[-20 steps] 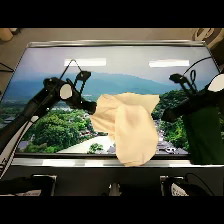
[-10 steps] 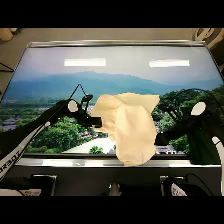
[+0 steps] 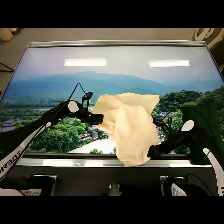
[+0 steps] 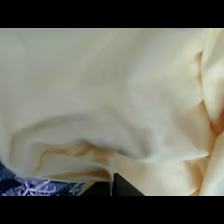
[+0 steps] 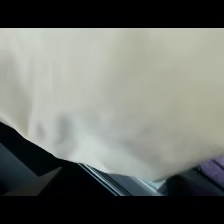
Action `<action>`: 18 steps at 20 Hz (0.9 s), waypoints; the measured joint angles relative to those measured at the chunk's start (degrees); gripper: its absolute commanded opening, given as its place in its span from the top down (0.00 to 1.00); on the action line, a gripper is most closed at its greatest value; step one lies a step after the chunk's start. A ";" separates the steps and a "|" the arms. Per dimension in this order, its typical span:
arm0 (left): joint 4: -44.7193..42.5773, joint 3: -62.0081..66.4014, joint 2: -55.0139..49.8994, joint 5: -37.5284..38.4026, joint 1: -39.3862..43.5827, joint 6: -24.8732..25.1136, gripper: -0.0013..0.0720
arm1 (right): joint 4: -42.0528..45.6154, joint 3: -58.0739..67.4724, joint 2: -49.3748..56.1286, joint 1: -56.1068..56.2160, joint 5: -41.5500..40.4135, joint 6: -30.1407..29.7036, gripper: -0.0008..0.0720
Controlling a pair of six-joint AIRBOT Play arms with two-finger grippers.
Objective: Fold the shirts.
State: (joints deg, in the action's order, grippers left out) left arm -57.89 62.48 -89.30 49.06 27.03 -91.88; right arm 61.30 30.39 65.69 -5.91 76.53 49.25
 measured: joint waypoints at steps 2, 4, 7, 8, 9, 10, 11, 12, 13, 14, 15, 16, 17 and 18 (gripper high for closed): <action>0.17 -0.02 1.64 -0.22 0.00 1.46 0.95 | -3.45 -1.36 0.66 -0.02 -2.05 -0.20 0.73; 0.31 -0.02 3.76 -0.35 0.09 3.39 0.95 | -6.19 -1.86 1.14 -0.07 -5.46 -1.03 0.96; 0.44 0.44 8.72 -0.26 -0.48 7.13 0.95 | -8.15 0.81 0.28 0.00 -7.41 -3.50 0.97; 0.22 1.29 11.21 -0.35 -1.11 8.09 0.95 | -8.37 3.19 -0.96 0.00 -7.39 -4.63 0.97; -0.26 2.73 14.05 -0.39 -1.95 8.90 0.95 | -8.39 6.91 -2.84 0.00 -7.28 -5.68 0.97; -1.05 4.72 16.96 -0.39 -2.95 9.42 0.95 | -8.13 11.74 -5.14 0.00 -7.52 -6.45 0.97; -1.95 7.37 20.28 -0.85 -4.20 9.77 0.95 | -7.26 17.22 -7.58 0.00 -7.91 -6.93 0.97; -2.60 10.78 23.98 -2.01 -5.75 10.12 0.95 | -6.38 23.10 -10.19 0.00 -9.01 -7.26 0.96; -3.30 14.53 27.80 -3.76 -7.43 10.38 0.95 | -4.90 29.88 -13.14 0.00 -10.91 -7.23 0.96; -3.67 18.01 31.36 -6.32 -9.03 10.49 0.95 | -3.52 36.26 -16.15 -0.04 -12.90 -6.99 0.96; -3.91 21.57 35.12 -9.75 -10.71 10.56 0.95 | -2.34 41.62 -18.88 -0.04 -15.45 -6.43 0.97; -4.24 24.35 38.38 -13.00 -11.89 10.69 0.95 | -0.87 46.60 -21.81 -0.04 -17.86 -5.68 0.97; -4.31 26.73 41.66 -15.87 -12.81 10.73 0.95 | 0.39 50.51 -24.55 -0.04 -20.22 -4.63 0.96; -4.42 28.24 44.41 -18.25 -13.40 10.80 0.95 | 1.42 53.27 -26.86 -0.04 -21.81 -3.61 0.96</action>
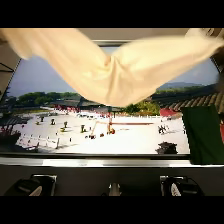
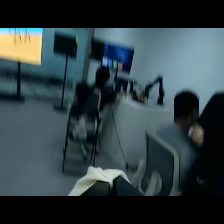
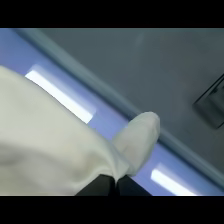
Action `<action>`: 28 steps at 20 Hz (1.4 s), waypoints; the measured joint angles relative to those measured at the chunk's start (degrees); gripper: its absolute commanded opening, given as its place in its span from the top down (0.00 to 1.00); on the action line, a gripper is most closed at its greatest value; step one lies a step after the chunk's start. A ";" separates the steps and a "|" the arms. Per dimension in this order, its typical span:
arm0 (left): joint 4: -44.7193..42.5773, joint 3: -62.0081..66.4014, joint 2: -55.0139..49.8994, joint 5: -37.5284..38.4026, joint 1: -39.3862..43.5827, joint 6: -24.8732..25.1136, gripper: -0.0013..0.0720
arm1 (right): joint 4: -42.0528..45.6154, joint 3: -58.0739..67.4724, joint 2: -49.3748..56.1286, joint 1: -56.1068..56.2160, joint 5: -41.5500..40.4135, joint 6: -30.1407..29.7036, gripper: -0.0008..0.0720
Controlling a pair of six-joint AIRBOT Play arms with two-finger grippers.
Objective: Fold the shirts.
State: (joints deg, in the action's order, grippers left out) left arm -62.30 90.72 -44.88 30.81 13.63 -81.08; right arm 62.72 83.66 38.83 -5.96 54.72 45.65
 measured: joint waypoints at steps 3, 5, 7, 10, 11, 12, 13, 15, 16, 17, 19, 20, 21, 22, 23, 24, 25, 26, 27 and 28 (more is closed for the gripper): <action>-0.55 2.67 5.90 -5.46 -1.20 0.09 0.95 | 3.30 4.72 -4.94 0.02 -1.79 3.50 0.96; -2.71 3.34 7.10 -7.04 -1.51 0.11 0.95 | 6.64 6.05 -5.79 0.02 -0.26 5.86 0.96; -6.58 3.74 7.02 -7.37 -1.66 0.11 0.95 | 10.12 6.75 -5.01 0.04 4.11 8.07 0.96; -12.28 2.89 4.22 -0.24 -1.81 0.11 0.95 | 15.02 5.20 -0.04 0.04 18.05 10.14 0.96; -13.70 1.42 2.58 3.48 -1.81 0.11 0.95 | 15.85 2.86 2.27 0.02 22.47 10.54 0.96; -14.60 -0.70 1.07 6.36 -1.81 0.11 0.95 | 16.35 -0.22 4.44 0.02 25.03 10.91 0.96; -15.41 -3.85 -0.50 8.92 -1.79 0.11 0.95 | 17.00 -4.24 6.60 0.02 26.03 11.04 0.96; -16.26 -11.80 -3.76 10.67 -1.57 -0.55 0.95 | 17.25 -12.09 10.95 0.00 22.14 11.37 0.96; -16.33 -15.87 -5.38 10.75 -1.57 -1.38 0.95 | 17.18 -15.69 13.64 0.02 17.97 11.58 0.96; -16.41 -20.13 -7.02 10.34 -1.53 -2.54 0.95 | 16.65 -18.12 16.31 0.02 13.60 12.02 0.96; -16.48 -26.86 -10.05 8.66 -1.49 -5.79 0.95 | 13.84 -21.51 22.56 0.02 4.42 13.53 0.96; -16.41 -29.62 -11.45 8.46 -1.49 -7.48 0.95 | 11.34 -22.40 25.35 0.02 0.50 14.16 0.96; -16.04 -31.78 -12.72 8.04 -1.46 -8.92 0.95 | 8.13 -23.15 28.13 0.02 -2.62 14.82 0.91; -15.67 -33.38 -13.70 7.45 -1.46 -9.99 0.95 | 4.44 -23.65 30.42 0.02 -5.05 15.17 0.64; -15.56 -34.51 -14.47 7.41 -1.46 -10.75 0.95 | 1.03 -23.96 32.06 0.02 -6.73 14.80 0.33; -15.32 -35.39 -15.02 7.34 -1.51 -11.21 0.95 | -1.99 -24.04 33.27 0.02 -7.37 13.53 0.29; -15.17 -35.89 -15.26 7.06 -1.66 -11.32 0.95 | -4.83 -23.78 34.03 0.00 -6.99 11.67 0.29; -14.99 -36.30 -15.47 6.75 -1.97 -11.17 0.95 | -7.04 -23.19 34.42 0.00 -5.51 9.84 0.29; -15.02 -36.63 -15.61 6.93 -2.32 -10.67 0.95 | -8.61 -22.60 34.53 0.04 -2.14 8.28 0.29; -15.02 -36.85 -15.69 6.93 -2.67 -10.21 0.95 | -9.66 -22.16 34.42 0.39 2.21 7.08 0.24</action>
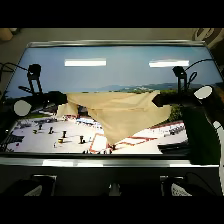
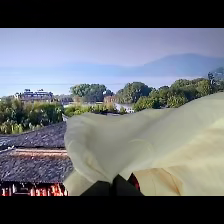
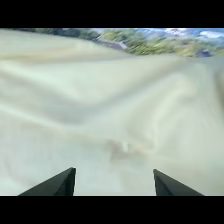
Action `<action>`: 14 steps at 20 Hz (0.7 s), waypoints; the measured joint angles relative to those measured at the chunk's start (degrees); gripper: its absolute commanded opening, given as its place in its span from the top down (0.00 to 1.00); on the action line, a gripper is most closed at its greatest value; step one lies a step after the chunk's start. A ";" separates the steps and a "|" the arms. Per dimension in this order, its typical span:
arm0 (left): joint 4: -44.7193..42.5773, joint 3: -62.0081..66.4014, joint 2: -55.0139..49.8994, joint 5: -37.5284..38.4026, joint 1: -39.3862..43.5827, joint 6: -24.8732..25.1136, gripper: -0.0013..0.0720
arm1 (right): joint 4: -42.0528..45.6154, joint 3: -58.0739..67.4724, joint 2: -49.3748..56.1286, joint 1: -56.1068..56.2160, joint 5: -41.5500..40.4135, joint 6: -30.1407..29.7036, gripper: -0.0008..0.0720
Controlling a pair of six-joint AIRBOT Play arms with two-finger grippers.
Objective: Fold the shirts.
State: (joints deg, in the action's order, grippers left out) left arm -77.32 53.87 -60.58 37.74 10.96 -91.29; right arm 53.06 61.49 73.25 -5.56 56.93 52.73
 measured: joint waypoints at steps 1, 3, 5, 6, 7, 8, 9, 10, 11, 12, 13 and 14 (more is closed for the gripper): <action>0.04 -0.13 -0.02 0.00 -0.37 0.37 0.95 | -0.42 0.15 -0.37 0.74 4.09 -0.87 0.12; 0.13 -0.35 -0.15 0.24 -1.05 0.87 0.95 | 0.79 -1.16 -1.57 3.87 11.45 -1.25 0.09; 0.11 -0.46 -0.15 0.24 -1.49 1.11 0.95 | 1.22 -4.87 -2.95 8.87 14.05 0.28 0.06; 0.11 -0.52 -0.17 0.31 -1.64 1.25 0.95 | 1.11 -7.48 -3.34 12.02 13.62 1.68 0.06; 0.11 -0.55 -0.17 0.50 -1.73 1.29 0.95 | 0.31 -9.88 -3.69 15.04 12.61 3.06 0.06; 0.13 -0.55 -0.17 0.74 -1.75 1.31 0.95 | -0.96 -12.31 -3.91 18.40 9.90 4.85 0.06; 0.11 -0.57 -0.17 1.03 -1.79 1.33 0.95 | -1.66 -14.29 -3.96 21.35 7.13 7.02 0.05; 0.11 -0.57 -0.17 1.27 -1.86 1.38 0.95 | -2.51 -15.93 -3.98 24.17 4.07 9.53 0.03; 0.11 -0.57 -0.17 1.36 -1.88 1.42 0.95 | -3.19 -17.00 -3.78 26.47 0.98 11.76 0.03; 0.11 -0.59 -0.17 1.44 -1.88 1.44 0.95 | -3.54 -17.92 -3.37 28.37 -1.40 14.08 0.03; 0.11 -0.59 -0.17 1.68 -1.88 1.46 0.95 | -3.85 -18.49 -2.82 29.62 -3.52 16.24 0.03; 0.11 -0.57 -0.17 1.68 -1.88 1.46 0.95 | -4.37 -18.97 -2.10 30.53 -5.64 18.62 0.03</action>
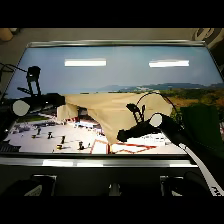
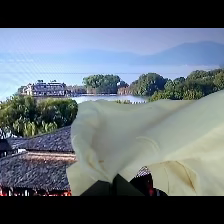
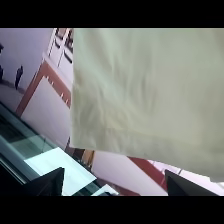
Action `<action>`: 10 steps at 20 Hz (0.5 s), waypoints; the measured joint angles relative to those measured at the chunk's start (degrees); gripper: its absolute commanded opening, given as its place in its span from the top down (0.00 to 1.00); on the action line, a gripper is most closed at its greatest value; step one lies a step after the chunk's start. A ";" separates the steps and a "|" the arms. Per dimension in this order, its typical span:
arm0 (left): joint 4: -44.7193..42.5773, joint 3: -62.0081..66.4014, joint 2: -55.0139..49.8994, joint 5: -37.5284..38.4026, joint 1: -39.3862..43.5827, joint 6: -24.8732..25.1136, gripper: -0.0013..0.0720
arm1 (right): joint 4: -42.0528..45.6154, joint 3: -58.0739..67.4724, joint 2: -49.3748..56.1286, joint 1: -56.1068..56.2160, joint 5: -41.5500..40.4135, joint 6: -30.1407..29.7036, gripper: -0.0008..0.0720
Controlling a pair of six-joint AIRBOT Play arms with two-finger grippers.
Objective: Fold the shirts.
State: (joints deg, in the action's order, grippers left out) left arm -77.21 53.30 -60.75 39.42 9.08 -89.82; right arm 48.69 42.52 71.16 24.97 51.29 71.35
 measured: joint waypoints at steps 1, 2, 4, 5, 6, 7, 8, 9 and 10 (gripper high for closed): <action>0.00 -0.02 0.00 0.04 0.00 0.00 0.95 | -0.42 -0.33 0.70 0.66 -1.07 1.86 0.03; 0.00 -0.02 0.00 0.07 0.00 0.02 0.95 | -1.16 -0.57 1.36 1.25 -2.12 3.32 0.03; 0.00 -0.02 0.00 0.09 0.00 0.02 0.95 | -2.45 -0.81 1.99 1.86 -2.29 4.98 0.03; 0.02 -0.02 0.00 0.11 0.00 0.02 0.95 | -2.82 -0.87 2.01 2.01 -2.21 5.22 0.01; 0.00 -0.02 0.00 0.11 0.00 0.02 0.95 | -2.60 -0.92 1.92 2.14 -1.86 5.20 0.01; -0.02 0.00 0.00 0.11 0.00 0.02 0.95 | -1.66 -0.96 1.77 2.19 -1.25 5.16 0.01; -0.17 -0.02 0.00 0.11 0.00 0.02 0.95 | -0.44 -1.03 1.73 2.25 -0.68 5.35 0.02; -0.37 -0.02 0.00 0.09 0.00 0.02 0.95 | 0.72 -1.11 1.70 2.27 -0.07 6.27 0.02; -0.42 0.00 0.00 0.09 0.00 0.02 0.95 | 1.70 -1.18 1.79 2.29 0.28 7.08 0.02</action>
State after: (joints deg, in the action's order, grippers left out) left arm -77.62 53.30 -60.75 39.51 9.08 -89.80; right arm 50.39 41.34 72.95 27.27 51.57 78.43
